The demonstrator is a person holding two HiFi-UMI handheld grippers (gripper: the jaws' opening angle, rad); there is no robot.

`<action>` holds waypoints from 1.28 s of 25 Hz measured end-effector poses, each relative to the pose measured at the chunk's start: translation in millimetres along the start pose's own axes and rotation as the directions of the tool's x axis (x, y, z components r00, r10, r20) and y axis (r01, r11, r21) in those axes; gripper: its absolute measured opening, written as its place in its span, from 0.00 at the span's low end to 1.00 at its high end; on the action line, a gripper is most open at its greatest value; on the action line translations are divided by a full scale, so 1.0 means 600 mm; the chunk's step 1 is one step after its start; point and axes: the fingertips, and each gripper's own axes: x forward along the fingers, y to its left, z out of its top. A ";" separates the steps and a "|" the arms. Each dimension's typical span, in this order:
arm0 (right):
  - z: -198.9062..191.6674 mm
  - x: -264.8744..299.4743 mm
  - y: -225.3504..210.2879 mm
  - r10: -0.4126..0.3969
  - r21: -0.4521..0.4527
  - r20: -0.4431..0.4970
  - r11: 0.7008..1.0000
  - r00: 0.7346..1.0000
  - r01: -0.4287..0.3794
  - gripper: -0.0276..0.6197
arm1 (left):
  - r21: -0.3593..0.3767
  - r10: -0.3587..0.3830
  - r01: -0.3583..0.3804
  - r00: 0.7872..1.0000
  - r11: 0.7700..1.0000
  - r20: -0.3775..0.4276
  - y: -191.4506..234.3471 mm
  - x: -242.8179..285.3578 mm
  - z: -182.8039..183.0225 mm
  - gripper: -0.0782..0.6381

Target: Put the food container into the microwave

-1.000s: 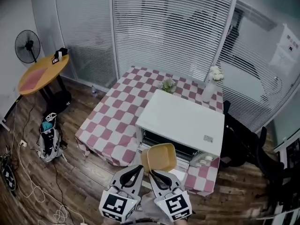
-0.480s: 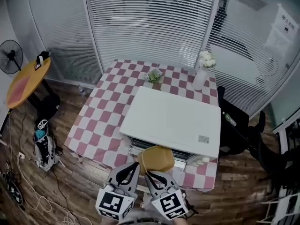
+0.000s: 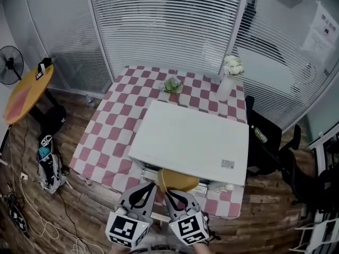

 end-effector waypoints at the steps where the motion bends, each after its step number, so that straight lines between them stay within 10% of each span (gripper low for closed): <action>1: -0.003 0.003 -0.005 -0.010 -0.008 -0.001 1.000 1.000 0.010 0.06 | -0.003 -0.003 0.003 1.000 1.000 0.004 0.001 0.004 0.001 0.13; 20: -0.032 0.037 -0.070 -0.313 0.055 -0.108 0.946 0.944 0.320 0.07 | 0.102 -0.334 0.336 0.942 0.936 -0.034 -0.008 0.063 0.026 0.13; 32: -0.039 0.097 -0.095 -0.403 0.009 -0.146 0.913 0.903 0.409 0.07 | 0.109 -0.414 0.418 0.908 0.902 -0.061 0.028 0.062 0.020 0.13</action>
